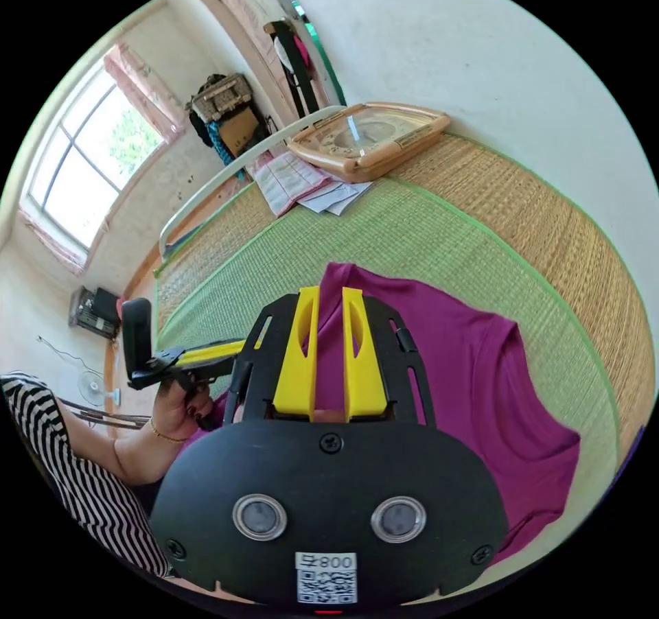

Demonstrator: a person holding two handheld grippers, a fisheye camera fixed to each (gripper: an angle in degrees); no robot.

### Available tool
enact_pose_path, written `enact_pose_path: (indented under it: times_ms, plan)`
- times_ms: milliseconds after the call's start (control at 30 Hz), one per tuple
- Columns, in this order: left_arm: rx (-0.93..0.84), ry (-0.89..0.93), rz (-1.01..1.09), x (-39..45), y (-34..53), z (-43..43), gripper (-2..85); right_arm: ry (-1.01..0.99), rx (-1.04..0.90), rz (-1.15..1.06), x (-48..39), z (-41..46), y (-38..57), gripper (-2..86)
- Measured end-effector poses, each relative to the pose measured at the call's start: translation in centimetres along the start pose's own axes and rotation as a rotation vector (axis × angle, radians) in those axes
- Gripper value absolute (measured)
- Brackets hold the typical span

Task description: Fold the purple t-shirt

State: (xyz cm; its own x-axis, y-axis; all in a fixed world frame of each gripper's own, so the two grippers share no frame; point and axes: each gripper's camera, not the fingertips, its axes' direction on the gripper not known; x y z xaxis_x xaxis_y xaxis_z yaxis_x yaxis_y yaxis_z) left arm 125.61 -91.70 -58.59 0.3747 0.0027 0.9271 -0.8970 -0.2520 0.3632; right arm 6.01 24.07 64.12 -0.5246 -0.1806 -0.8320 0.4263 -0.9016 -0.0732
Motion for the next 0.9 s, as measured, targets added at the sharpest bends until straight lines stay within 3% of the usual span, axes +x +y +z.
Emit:
enact_pose_path:
  times_ms: [400, 667, 900]
  plan:
    - [0.0, -0.003, 0.053, -0.6, -0.2, -0.4, 1.6, 0.202, -0.175, -0.115, -6.5, 11.4, -12.2, 7.4]
    - [0.021, -0.017, 0.088, -0.2, -0.8, -0.7, 1.6, 0.308, -0.191, -0.115, -7.8, 13.3, -16.4, 2.8]
    - [-0.01, 0.011, 0.172, 1.3, -1.9, -0.3, 1.5, 0.117, -0.098, -0.042, -4.3, 9.3, -17.9, 0.2]
